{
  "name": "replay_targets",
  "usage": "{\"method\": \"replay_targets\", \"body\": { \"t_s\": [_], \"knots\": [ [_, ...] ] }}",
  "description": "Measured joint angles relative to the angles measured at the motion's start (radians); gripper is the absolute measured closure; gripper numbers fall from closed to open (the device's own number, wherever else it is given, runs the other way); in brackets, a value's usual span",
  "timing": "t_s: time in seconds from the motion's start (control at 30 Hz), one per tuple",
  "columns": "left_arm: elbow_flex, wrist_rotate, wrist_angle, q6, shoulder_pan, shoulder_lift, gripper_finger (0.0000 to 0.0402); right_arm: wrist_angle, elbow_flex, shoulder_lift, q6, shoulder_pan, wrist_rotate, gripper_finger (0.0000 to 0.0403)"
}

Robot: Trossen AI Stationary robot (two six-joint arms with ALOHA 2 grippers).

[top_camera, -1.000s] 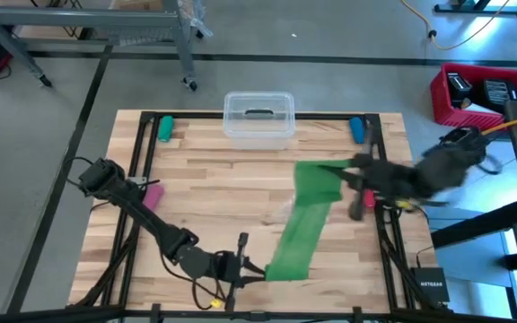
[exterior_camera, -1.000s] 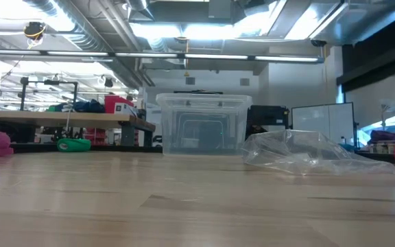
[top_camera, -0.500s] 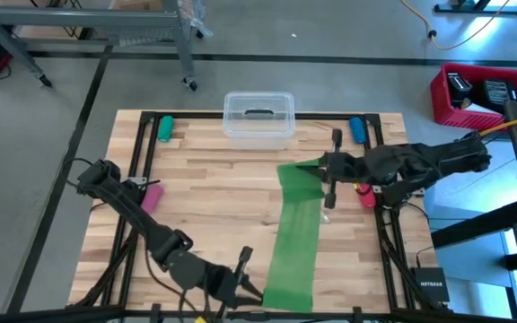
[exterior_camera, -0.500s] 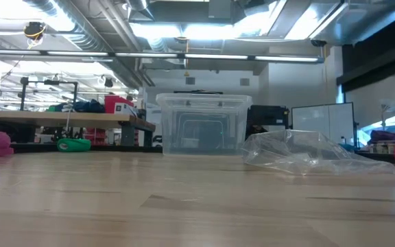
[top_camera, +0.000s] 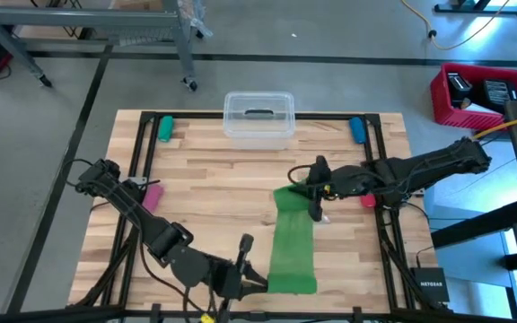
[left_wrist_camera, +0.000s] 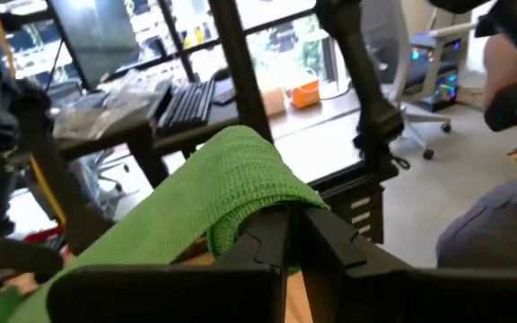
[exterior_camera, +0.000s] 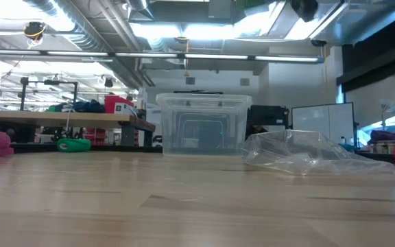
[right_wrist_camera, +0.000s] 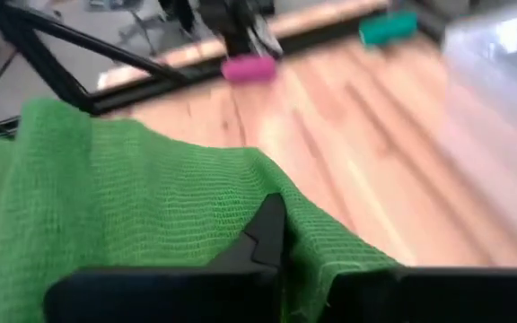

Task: Roll bandage
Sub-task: Roll the green bandage

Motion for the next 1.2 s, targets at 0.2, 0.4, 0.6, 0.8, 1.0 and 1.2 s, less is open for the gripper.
{"method": "replay_targets", "body": {
  "t_s": [0.2,0.4,0.6,0.8,1.0,1.2],
  "knots": [
    [0.0,-0.003,-0.092,-0.073,0.028,0.0,0.0391,-0.083,-0.042,0.001,0.16,0.0,-0.005,0.0275],
    [0.0,-0.046,-0.257,-0.218,0.046,0.016,0.0391,-0.148,-0.044,0.001,0.26,-0.001,-0.079,0.0169],
    [0.0,-0.046,-0.375,-0.359,0.065,0.076,0.0391,-0.09,-0.044,0.001,0.314,-0.001,-0.131,0.0118],
    [0.0,-0.008,-0.375,-0.399,0.066,0.126,0.0391,-0.034,-0.043,0.0,0.344,-0.001,-0.183,0.0107],
    [-0.001,0.024,-0.379,-0.442,0.066,0.145,0.0391,0.038,-0.043,0.0,0.63,-0.002,-0.181,0.0107],
    [-0.001,0.023,-0.348,-0.445,0.057,0.142,0.0391,0.045,-0.043,-0.015,0.647,-0.002,-0.222,0.0107]
  ]
}}
